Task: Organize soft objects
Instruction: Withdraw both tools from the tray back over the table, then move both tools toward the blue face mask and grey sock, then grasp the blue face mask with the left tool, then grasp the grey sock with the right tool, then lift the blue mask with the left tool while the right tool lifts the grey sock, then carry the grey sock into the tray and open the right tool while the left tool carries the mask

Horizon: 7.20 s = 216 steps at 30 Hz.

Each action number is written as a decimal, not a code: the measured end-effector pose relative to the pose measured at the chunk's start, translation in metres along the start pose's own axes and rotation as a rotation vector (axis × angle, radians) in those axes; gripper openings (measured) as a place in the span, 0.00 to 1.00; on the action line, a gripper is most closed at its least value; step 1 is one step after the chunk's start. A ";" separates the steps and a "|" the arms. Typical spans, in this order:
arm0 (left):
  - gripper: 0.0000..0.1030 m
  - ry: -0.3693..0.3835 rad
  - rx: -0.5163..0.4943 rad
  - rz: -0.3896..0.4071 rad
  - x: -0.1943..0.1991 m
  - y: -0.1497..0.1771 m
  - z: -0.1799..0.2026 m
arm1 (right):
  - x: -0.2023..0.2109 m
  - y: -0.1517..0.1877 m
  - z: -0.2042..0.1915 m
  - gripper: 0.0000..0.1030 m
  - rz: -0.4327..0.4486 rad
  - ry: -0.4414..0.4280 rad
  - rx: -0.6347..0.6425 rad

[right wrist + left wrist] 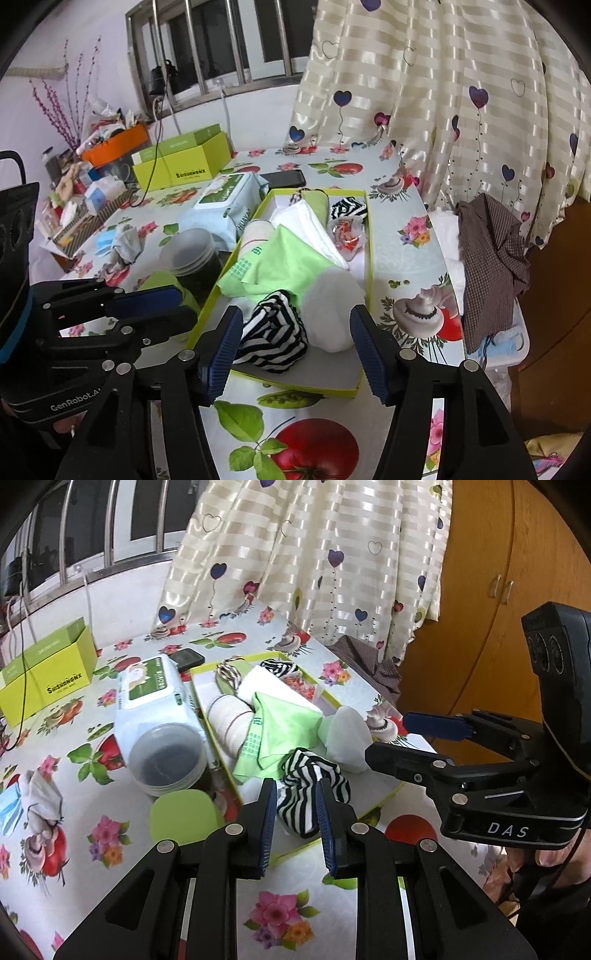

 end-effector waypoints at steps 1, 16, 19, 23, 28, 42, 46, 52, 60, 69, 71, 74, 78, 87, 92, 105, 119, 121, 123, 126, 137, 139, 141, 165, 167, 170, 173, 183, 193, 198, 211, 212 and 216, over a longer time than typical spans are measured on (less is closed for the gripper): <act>0.22 -0.001 0.002 0.003 0.002 0.000 -0.001 | 0.001 -0.001 -0.001 0.59 0.000 0.002 0.001; 0.22 -0.004 0.046 0.072 0.034 -0.002 -0.020 | 0.010 -0.015 -0.030 0.63 0.015 0.002 0.051; 0.22 -0.007 0.061 0.088 0.041 -0.004 -0.028 | 0.009 -0.018 -0.038 0.63 0.018 -0.006 0.063; 0.22 -0.014 0.087 0.108 0.050 -0.006 -0.041 | 0.007 -0.024 -0.050 0.63 0.017 -0.015 0.081; 0.22 -0.027 0.115 0.137 0.063 -0.007 -0.057 | 0.006 -0.034 -0.068 0.64 0.029 -0.031 0.110; 0.22 -0.083 0.192 0.164 0.080 0.002 -0.102 | -0.003 -0.051 -0.121 0.65 0.051 -0.120 0.201; 0.22 -0.095 0.211 0.161 0.082 0.007 -0.113 | -0.008 -0.053 -0.132 0.65 0.051 -0.146 0.218; 0.22 -0.118 0.245 0.163 0.085 0.012 -0.133 | -0.011 -0.054 -0.151 0.66 0.057 -0.193 0.246; 0.22 -0.152 0.288 0.171 0.092 0.024 -0.161 | -0.019 -0.052 -0.177 0.67 0.048 -0.256 0.284; 0.22 -0.180 0.346 0.174 0.101 0.034 -0.191 | -0.026 -0.054 -0.197 0.68 0.042 -0.287 0.313; 0.22 -0.184 0.356 0.171 0.102 0.036 -0.197 | -0.028 -0.055 -0.202 0.70 0.041 -0.290 0.319; 0.22 -0.216 0.378 0.168 0.106 0.041 -0.211 | -0.031 -0.058 -0.207 0.72 0.044 -0.298 0.322; 0.22 -0.257 0.423 0.171 0.112 0.046 -0.235 | -0.037 -0.062 -0.220 0.75 0.040 -0.316 0.338; 0.22 -0.300 0.472 0.167 0.117 0.050 -0.274 | -0.067 -0.067 -0.251 0.75 -0.034 -0.377 0.340; 0.22 -0.316 0.470 0.162 0.119 0.050 -0.292 | -0.087 -0.075 -0.262 0.75 -0.072 -0.394 0.309; 0.22 -0.359 0.398 0.145 0.123 0.022 -0.345 | -0.143 -0.101 -0.290 0.75 -0.128 -0.393 0.278; 0.46 -0.346 0.157 0.063 0.082 -0.019 -0.377 | -0.198 -0.120 -0.286 0.75 -0.146 -0.323 0.195; 0.46 -0.338 0.145 0.047 0.075 -0.022 -0.382 | -0.201 -0.121 -0.285 0.71 -0.145 -0.317 0.191; 0.46 -0.308 0.120 0.012 0.062 -0.024 -0.387 | -0.205 -0.120 -0.284 0.56 -0.146 -0.313 0.191; 0.46 -0.309 0.089 -0.024 0.044 -0.022 -0.395 | -0.209 -0.117 -0.284 0.36 -0.154 -0.321 0.190; 0.47 -0.306 -0.041 -0.072 0.029 -0.026 -0.389 | -0.209 -0.116 -0.286 0.27 -0.144 -0.340 0.205; 0.47 -0.307 -0.082 -0.067 0.029 -0.031 -0.386 | -0.209 -0.116 -0.286 0.27 -0.145 -0.342 0.202; 0.47 -0.300 -0.111 -0.067 0.028 -0.036 -0.384 | -0.209 -0.116 -0.286 0.27 -0.147 -0.345 0.200; 0.18 -0.369 -0.002 -0.111 0.017 -0.006 -0.364 | -0.195 -0.113 -0.281 0.18 -0.118 -0.345 0.196; 0.16 -0.370 0.019 -0.103 0.022 -0.003 -0.358 | -0.187 -0.112 -0.281 0.18 -0.106 -0.351 0.197; 0.15 -0.350 0.067 -0.077 0.034 -0.001 -0.348 | -0.177 -0.112 -0.281 0.17 -0.089 -0.358 0.199; 0.15 -0.350 0.105 -0.043 0.047 -0.001 -0.339 | -0.167 -0.110 -0.280 0.17 -0.073 -0.367 0.200; 0.15 -0.297 0.288 0.094 0.094 0.004 -0.309 | -0.133 -0.105 -0.272 0.17 -0.019 -0.384 0.200; 0.15 -0.255 0.425 0.192 0.118 0.018 -0.279 | -0.085 -0.102 -0.260 0.17 0.063 -0.390 0.218; 0.15 -0.250 0.411 0.206 0.122 0.021 -0.261 | -0.062 -0.100 -0.254 0.17 0.103 -0.391 0.230; 0.15 -0.205 0.367 0.208 0.118 0.015 -0.224 | -0.032 -0.092 -0.224 0.17 0.143 -0.359 0.197; 0.15 -0.202 0.360 0.207 0.117 0.013 -0.220 | -0.031 -0.092 -0.222 0.17 0.145 -0.356 0.194; 0.15 -0.192 0.344 0.209 0.116 0.009 -0.209 | -0.026 -0.092 -0.212 0.17 0.156 -0.346 0.184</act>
Point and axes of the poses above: each gripper's, at about its wrist camera, not at the fingertips, and x roughly against the way its jaws point, z to its right, y to its underside, the point moved 9 cm from there along -x, roughly the way its jaws point, and after that the axes turned 12 degrees about x, right-handed, at the moved point
